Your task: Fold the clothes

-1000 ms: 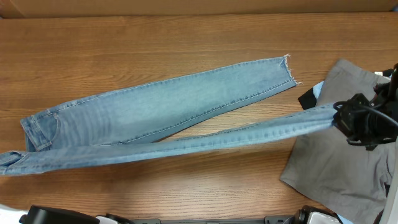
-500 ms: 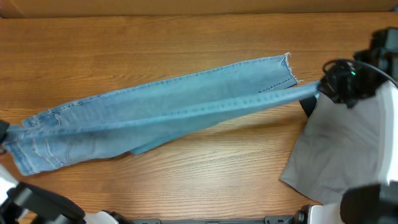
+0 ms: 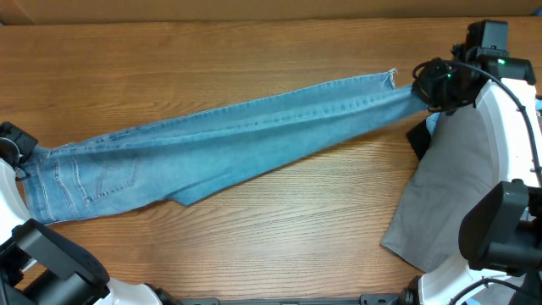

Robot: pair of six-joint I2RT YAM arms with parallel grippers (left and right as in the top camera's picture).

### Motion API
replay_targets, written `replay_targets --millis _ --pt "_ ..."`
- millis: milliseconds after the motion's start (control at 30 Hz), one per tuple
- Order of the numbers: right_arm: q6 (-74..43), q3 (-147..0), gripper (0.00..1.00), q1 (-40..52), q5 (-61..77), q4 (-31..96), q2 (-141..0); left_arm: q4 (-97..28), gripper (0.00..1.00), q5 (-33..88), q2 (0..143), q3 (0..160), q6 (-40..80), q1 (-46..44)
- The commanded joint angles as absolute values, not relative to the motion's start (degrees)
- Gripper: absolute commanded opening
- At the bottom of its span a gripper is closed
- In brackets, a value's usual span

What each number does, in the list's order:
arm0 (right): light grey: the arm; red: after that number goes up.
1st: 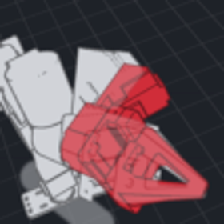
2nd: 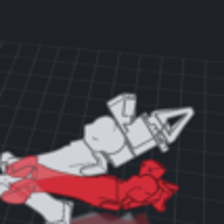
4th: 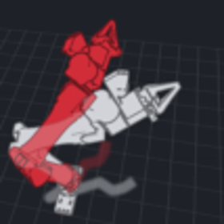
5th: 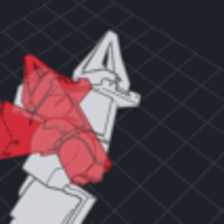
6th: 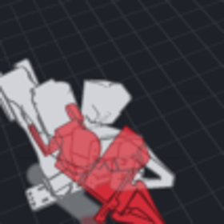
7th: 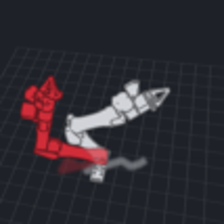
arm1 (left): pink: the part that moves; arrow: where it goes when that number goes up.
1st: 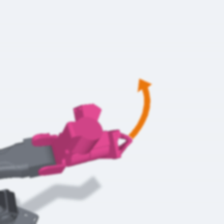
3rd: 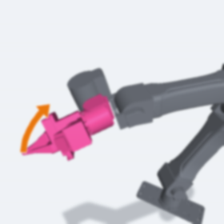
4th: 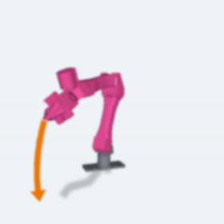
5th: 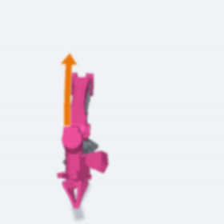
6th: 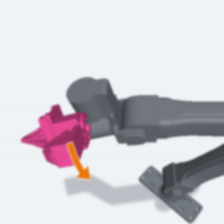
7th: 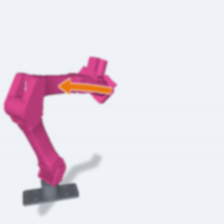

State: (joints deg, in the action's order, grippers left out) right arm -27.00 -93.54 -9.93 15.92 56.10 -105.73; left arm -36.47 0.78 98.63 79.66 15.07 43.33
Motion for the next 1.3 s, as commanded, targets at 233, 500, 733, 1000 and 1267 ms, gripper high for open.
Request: replay_targets --millis 233,500,733,1000,1267 --pt "-30.33 -94.43 0.05 -5.52 7.44 52.12 -110.43 -35.73 0.05 -1.48 99.00 81.76 13.72 42.70" --pt "-29.95 -94.43 0.05 -5.52 8.08 46.52 -116.27 -35.92 0.05 -1.50 99.00 81.76 13.69 42.72" --pt "-29.98 -94.43 0.28 -5.52 9.06 41.36 -118.80 -36.23 0.05 -1.48 99.00 81.76 13.69 42.72" --pt "-23.51 -94.63 0.67 -5.82 11.90 38.74 -119.04 -37.08 0.05 -1.45 99.00 81.76 13.69 42.70" --pt "-20.40 -94.63 0.69 -5.85 15.88 44.84 -119.00 -36.95 0.07 -1.48 99.02 81.76 13.69 42.70"
